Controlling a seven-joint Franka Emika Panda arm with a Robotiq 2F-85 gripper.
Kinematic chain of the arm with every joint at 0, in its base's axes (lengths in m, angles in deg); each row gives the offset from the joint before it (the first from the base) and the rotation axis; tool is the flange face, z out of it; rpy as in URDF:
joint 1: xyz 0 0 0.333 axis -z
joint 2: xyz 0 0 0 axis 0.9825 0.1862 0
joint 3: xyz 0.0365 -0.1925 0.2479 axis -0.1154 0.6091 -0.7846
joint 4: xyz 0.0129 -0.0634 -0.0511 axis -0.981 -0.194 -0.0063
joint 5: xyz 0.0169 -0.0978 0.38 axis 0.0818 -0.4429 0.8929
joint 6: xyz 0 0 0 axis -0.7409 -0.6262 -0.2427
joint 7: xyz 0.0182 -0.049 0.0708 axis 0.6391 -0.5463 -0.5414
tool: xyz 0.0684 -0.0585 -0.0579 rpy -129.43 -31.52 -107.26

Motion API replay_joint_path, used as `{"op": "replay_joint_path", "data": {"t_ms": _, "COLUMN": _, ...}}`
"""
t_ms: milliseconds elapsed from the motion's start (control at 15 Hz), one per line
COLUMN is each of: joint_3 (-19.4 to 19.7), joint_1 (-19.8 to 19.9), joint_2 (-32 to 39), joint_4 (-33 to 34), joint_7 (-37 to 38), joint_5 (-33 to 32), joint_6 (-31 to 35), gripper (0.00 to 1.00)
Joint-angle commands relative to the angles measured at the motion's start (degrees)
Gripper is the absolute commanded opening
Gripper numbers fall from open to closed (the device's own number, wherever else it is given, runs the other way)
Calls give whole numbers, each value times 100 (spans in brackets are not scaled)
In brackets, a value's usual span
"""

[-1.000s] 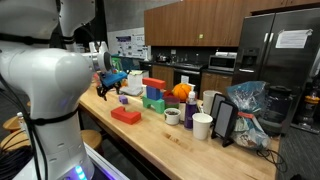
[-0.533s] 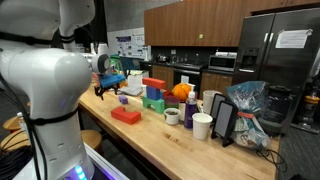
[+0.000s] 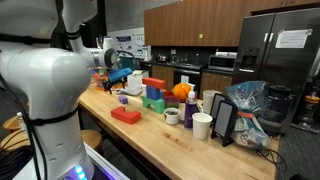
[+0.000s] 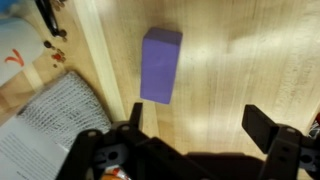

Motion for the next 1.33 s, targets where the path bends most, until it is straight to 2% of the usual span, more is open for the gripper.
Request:
{"op": "replay_joint_path", "data": {"t_ms": 0, "joint_3": 266, "joint_1": 148, "joint_2": -299, "joint_4": 57, "joint_7": 252, "joint_5": -507, "joint_6": -408, "gripper": 100}}
{"op": "replay_joint_path", "data": {"t_ms": 267, "joint_3": 314, "joint_1": 236, "joint_2": -223, "joint_4": 275, "joint_7": 616, "joint_5": -862, "joint_6": -838, "gripper": 100}}
{"op": "replay_joint_path", "data": {"t_ms": 533, "joint_3": 240, "joint_1": 178, "joint_2": -51, "joint_4": 512, "joint_7": 780, "joint_5": -696, "joint_6": -1296, "gripper": 100}}
{"op": "replay_joint_path", "data": {"t_ms": 933, "joint_3": 49, "joint_1": 232, "joint_2": 340, "joint_4": 649, "joint_7": 435, "joint_5": -213, "joint_6": -1267, "gripper": 100}}
{"op": "replay_joint_path", "data": {"t_ms": 1267, "joint_3": -62, "joint_1": 375, "joint_2": 606, "joint_4": 685, "joint_7": 251, "joint_5": -105, "joint_6": -1136, "gripper": 100}}
